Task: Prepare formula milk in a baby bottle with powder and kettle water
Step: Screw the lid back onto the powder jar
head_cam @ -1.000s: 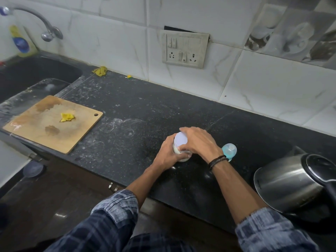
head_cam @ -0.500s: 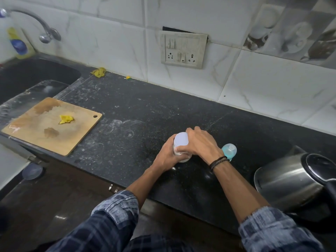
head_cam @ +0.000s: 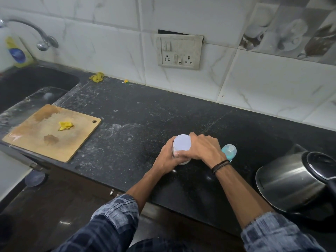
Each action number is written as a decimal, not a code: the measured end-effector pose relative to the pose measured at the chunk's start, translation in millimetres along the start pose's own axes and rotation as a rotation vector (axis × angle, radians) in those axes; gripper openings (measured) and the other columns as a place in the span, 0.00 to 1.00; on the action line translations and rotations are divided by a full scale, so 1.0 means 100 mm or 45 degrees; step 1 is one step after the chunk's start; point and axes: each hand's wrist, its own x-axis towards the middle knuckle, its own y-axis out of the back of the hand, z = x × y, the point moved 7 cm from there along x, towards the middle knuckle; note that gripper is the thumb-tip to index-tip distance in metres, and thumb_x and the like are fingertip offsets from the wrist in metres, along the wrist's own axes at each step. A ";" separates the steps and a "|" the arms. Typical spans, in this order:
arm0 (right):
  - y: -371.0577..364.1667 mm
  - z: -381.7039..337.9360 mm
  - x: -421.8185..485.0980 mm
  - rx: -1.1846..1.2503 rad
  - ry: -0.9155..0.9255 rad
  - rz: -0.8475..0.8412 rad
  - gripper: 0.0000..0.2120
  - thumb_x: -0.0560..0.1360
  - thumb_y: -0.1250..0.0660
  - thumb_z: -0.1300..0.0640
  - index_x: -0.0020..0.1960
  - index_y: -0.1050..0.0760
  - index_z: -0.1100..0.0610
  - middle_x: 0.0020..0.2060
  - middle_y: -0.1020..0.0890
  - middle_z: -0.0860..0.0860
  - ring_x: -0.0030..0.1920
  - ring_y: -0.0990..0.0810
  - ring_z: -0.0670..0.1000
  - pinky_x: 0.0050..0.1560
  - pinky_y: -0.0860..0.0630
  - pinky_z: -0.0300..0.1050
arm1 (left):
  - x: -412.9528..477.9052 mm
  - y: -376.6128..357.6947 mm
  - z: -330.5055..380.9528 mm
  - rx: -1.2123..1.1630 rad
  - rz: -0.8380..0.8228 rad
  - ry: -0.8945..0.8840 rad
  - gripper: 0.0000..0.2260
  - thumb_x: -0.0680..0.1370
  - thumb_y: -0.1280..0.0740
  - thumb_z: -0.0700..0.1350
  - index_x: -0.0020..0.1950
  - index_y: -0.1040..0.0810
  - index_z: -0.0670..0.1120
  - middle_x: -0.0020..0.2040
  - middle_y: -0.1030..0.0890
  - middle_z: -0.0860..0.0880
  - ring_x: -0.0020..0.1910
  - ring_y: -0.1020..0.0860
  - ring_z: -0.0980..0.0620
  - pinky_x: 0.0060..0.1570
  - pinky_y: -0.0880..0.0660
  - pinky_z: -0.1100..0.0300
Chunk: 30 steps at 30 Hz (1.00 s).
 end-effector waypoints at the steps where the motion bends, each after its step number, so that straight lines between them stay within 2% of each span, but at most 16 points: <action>1: 0.01 0.01 0.01 0.013 0.042 -0.033 0.48 0.66 0.30 0.24 0.77 0.36 0.48 0.65 0.23 0.53 0.61 0.21 0.59 0.49 0.28 0.54 | 0.00 0.00 0.00 0.005 0.001 0.003 0.36 0.66 0.19 0.59 0.70 0.32 0.64 0.67 0.24 0.58 0.66 0.24 0.54 0.66 0.23 0.48; 3: 0.05 -0.02 0.02 0.041 0.166 -0.059 0.48 0.69 0.24 0.34 0.81 0.43 0.44 0.69 0.29 0.51 0.66 0.25 0.58 0.54 0.26 0.55 | 0.01 -0.01 -0.01 0.012 -0.003 0.015 0.35 0.66 0.19 0.61 0.68 0.33 0.69 0.67 0.25 0.58 0.66 0.24 0.55 0.66 0.23 0.51; 6: 0.05 -0.10 0.02 0.089 0.224 -0.041 0.43 0.70 0.21 0.43 0.79 0.38 0.46 0.66 0.29 0.51 0.62 0.24 0.56 0.50 0.27 0.50 | 0.01 -0.01 -0.01 0.022 -0.005 0.021 0.35 0.64 0.19 0.62 0.63 0.36 0.77 0.65 0.26 0.61 0.65 0.25 0.58 0.64 0.24 0.57; 9: 0.01 -0.07 0.04 0.158 0.138 -0.020 0.40 0.70 0.23 0.38 0.74 0.35 0.50 0.64 0.28 0.52 0.61 0.23 0.57 0.51 0.24 0.50 | 0.00 -0.01 -0.01 0.012 -0.017 0.020 0.34 0.65 0.20 0.61 0.62 0.36 0.79 0.66 0.27 0.60 0.65 0.26 0.56 0.64 0.23 0.55; 12: 0.01 -0.06 0.03 0.125 0.162 0.009 0.42 0.70 0.27 0.31 0.76 0.37 0.49 0.66 0.29 0.53 0.63 0.23 0.58 0.54 0.23 0.54 | 0.01 -0.02 -0.02 0.011 -0.023 0.020 0.33 0.66 0.20 0.60 0.63 0.35 0.77 0.66 0.27 0.58 0.65 0.26 0.55 0.64 0.22 0.51; 16: 0.01 -0.15 0.04 0.127 0.282 0.017 0.37 0.73 0.27 0.37 0.76 0.36 0.47 0.65 0.30 0.52 0.62 0.24 0.57 0.53 0.24 0.52 | 0.03 -0.04 -0.08 0.029 -0.025 0.025 0.38 0.66 0.20 0.60 0.72 0.34 0.62 0.68 0.27 0.54 0.67 0.26 0.52 0.67 0.24 0.44; 18: 0.00 -0.15 0.06 0.147 0.245 0.016 0.35 0.74 0.28 0.36 0.74 0.34 0.49 0.64 0.30 0.54 0.60 0.23 0.58 0.51 0.24 0.51 | 0.04 -0.05 -0.10 0.019 -0.027 0.022 0.38 0.67 0.21 0.59 0.73 0.34 0.61 0.68 0.27 0.53 0.67 0.26 0.51 0.67 0.24 0.44; 22: -0.03 -0.11 0.08 0.143 0.172 0.047 0.41 0.71 0.32 0.26 0.73 0.35 0.50 0.63 0.29 0.55 0.59 0.21 0.61 0.47 0.27 0.52 | 0.04 -0.04 -0.11 0.010 -0.024 0.024 0.37 0.68 0.20 0.58 0.72 0.33 0.62 0.69 0.27 0.53 0.68 0.27 0.49 0.67 0.24 0.42; 25: -0.03 -0.10 0.07 0.091 0.209 0.070 0.43 0.71 0.32 0.26 0.77 0.37 0.47 0.66 0.30 0.55 0.63 0.23 0.61 0.53 0.24 0.55 | 0.05 -0.04 -0.14 0.021 -0.024 0.040 0.39 0.67 0.21 0.59 0.75 0.33 0.56 0.69 0.27 0.51 0.69 0.27 0.47 0.67 0.25 0.41; 27: -0.04 -0.11 0.08 0.119 0.228 0.061 0.39 0.72 0.30 0.30 0.77 0.36 0.46 0.67 0.32 0.54 0.64 0.25 0.59 0.55 0.24 0.55 | 0.05 -0.05 -0.15 0.034 -0.027 0.037 0.39 0.67 0.21 0.60 0.75 0.34 0.56 0.69 0.28 0.52 0.69 0.28 0.48 0.67 0.25 0.42; 30: -0.04 -0.14 0.07 0.187 0.167 0.128 0.37 0.73 0.31 0.29 0.72 0.32 0.51 0.63 0.30 0.55 0.60 0.23 0.60 0.50 0.26 0.52 | 0.03 -0.06 -0.11 0.005 -0.021 0.006 0.35 0.68 0.21 0.59 0.70 0.34 0.67 0.68 0.28 0.56 0.67 0.27 0.55 0.65 0.24 0.49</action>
